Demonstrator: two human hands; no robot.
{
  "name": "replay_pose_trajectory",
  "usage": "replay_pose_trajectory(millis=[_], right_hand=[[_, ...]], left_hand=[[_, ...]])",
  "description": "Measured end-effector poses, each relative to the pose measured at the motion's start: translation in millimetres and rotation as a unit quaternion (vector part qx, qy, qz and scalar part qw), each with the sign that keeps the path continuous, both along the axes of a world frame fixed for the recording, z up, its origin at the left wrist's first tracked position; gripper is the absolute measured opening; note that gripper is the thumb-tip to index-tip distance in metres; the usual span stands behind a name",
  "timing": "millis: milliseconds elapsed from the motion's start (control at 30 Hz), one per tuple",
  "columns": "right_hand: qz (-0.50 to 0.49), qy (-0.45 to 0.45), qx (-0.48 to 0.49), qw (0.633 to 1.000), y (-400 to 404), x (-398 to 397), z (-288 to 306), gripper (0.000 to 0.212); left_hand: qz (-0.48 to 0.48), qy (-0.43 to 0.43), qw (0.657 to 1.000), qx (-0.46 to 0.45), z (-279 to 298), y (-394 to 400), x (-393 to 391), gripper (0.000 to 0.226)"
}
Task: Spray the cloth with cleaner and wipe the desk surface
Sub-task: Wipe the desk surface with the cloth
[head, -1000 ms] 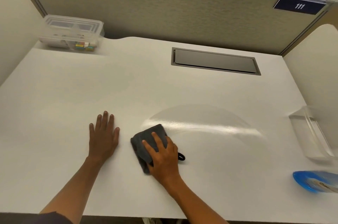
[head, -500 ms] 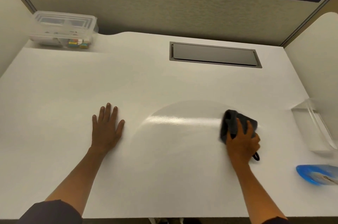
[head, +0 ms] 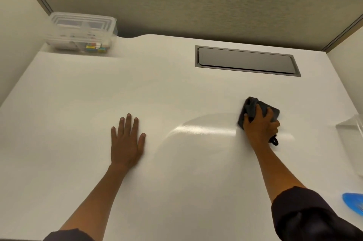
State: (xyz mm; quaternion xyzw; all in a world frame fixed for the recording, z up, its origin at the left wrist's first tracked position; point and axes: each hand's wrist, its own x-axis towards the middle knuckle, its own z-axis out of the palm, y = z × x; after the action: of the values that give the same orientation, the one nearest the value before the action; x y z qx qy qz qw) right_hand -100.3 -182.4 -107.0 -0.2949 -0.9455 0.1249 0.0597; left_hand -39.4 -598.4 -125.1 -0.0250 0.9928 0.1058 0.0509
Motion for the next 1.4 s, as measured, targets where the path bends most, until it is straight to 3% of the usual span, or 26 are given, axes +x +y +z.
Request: replay_pose_trajectory(millis=[233,467,767,900,1033,1133,1233,1400], right_hand=[[0.186,-0.051,0.005,0.981,-116.5,-31.8,10.5,0.058],[0.372,-0.048,-0.041,0.926,-224.6,22.1,11.5,0.061],[0.444,0.024,-0.026,0.895,-240.7,103.8,-6.2,0.059],[0.396,0.038,-0.004,0.917,-195.3,106.8,-4.1,0.060],[0.268,0.053,0.022,0.962,-116.2,102.8,-0.6,0.056],[0.156,-0.002,0.048,0.987,-50.2,106.0,-0.9,0.056],[0.067,-0.049,0.043,0.996,3.9,113.1,-3.7,0.060],[-0.013,-0.007,-0.024,1.000,53.8,116.5,4.6,0.055]], left_hand=[[-0.003,-0.015,1.000,0.002,1.7,-1.3,-1.9,0.068],[-0.020,-0.031,0.998,0.043,4.6,-8.7,-5.5,0.070],[-0.021,-0.064,0.996,0.060,11.6,-10.2,-9.7,0.057],[-0.001,-0.058,0.996,0.061,22.0,10.9,-4.0,0.057],[-0.009,-0.052,0.998,0.047,24.8,29.2,2.3,0.058],[-0.013,-0.050,0.997,0.051,25.4,41.3,2.9,0.058],[-0.015,-0.050,0.997,0.058,26.2,53.7,2.8,0.059],[-0.009,-0.049,0.992,0.112,28.2,77.8,-2.7,0.062]])
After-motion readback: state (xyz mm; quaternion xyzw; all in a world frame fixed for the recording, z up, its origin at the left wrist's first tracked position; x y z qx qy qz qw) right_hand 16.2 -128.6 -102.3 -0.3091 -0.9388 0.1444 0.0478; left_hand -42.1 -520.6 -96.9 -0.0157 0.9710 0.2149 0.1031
